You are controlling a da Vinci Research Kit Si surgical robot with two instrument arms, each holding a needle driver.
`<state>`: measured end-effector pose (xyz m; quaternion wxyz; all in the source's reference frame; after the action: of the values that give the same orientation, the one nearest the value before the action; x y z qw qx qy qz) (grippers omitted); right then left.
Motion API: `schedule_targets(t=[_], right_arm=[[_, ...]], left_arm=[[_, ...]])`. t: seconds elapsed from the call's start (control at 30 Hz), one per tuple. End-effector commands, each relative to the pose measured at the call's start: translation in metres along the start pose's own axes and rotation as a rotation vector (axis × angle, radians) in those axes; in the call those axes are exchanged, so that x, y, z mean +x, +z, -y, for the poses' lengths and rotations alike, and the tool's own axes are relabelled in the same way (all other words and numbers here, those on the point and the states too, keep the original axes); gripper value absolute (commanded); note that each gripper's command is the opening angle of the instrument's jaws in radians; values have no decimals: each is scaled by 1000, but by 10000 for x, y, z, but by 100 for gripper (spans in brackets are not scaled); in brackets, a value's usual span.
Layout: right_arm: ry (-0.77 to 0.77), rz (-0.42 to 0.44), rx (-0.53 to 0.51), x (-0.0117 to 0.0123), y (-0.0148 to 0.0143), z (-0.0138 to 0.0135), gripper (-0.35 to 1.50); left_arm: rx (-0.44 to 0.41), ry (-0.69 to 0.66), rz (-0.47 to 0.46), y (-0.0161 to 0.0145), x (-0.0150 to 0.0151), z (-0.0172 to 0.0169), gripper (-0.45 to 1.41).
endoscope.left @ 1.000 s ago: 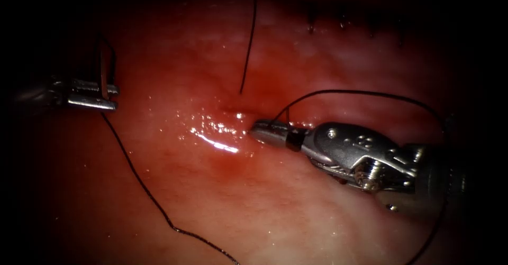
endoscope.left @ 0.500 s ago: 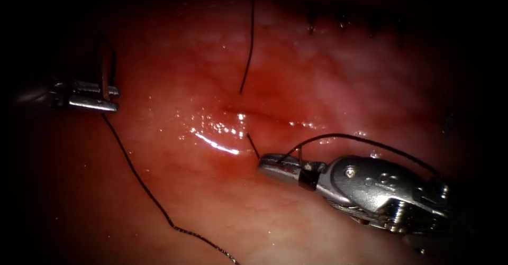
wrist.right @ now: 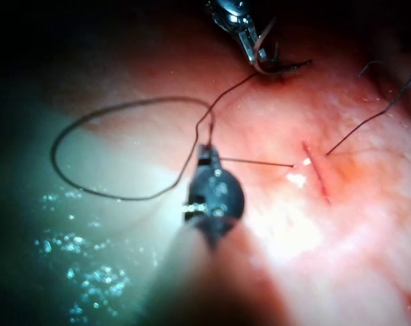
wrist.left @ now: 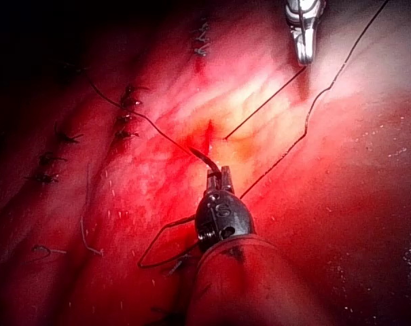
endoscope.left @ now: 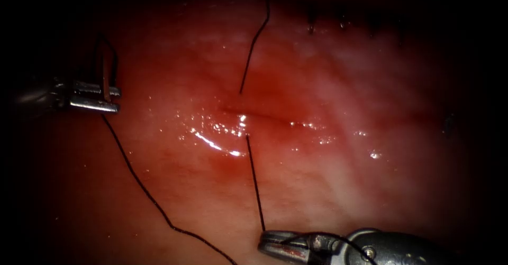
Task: Wound Closure
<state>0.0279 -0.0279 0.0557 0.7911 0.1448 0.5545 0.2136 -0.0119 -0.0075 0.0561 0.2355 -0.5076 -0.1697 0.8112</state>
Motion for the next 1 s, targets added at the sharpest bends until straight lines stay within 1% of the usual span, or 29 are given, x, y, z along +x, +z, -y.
schedule_targets(t=[0.03,0.07,0.23,0.37,0.5,0.53,0.57,0.6,0.63,0.67,0.73,0.8,0.87,1.0], right_arm=[[-11,-2,11,0,-1,13,-35],[-28,-2,25,5,-12,23,-35],[-66,-4,45,11,-34,43,-35],[-72,-3,59,7,-42,50,-35],[-77,-15,112,5,-48,53,-35],[-77,-16,115,5,-48,52,-1],[-81,-13,115,5,-48,48,64],[-61,-20,113,5,-48,44,110],[-59,-38,111,5,-47,39,130],[-55,-64,105,4,-46,31,141],[-46,-112,89,3,-44,17,148],[-59,-142,82,1,-43,0,148],[-103,-143,62,-4,-38,-27,148],[-144,-136,34,-11,-21,-62,148]], left_arm=[[-1,0,-1,8,-3,0,-45],[-1,1,-1,8,-3,0,-45],[-2,1,2,8,-3,0,-45],[-6,1,1,8,-3,0,-45],[-11,1,3,7,-3,-1,-45],[-11,2,3,7,-3,-1,-45],[-11,2,3,7,-3,-1,-45],[-12,2,3,7,-3,-1,-45],[-12,2,3,7,-4,-1,-45],[-12,3,3,8,-4,-2,-45],[-13,3,5,8,-4,-2,-45],[-15,3,8,8,-4,-2,-45],[-19,4,7,8,-4,-3,-45],[-21,6,10,9,-5,-4,-45]])
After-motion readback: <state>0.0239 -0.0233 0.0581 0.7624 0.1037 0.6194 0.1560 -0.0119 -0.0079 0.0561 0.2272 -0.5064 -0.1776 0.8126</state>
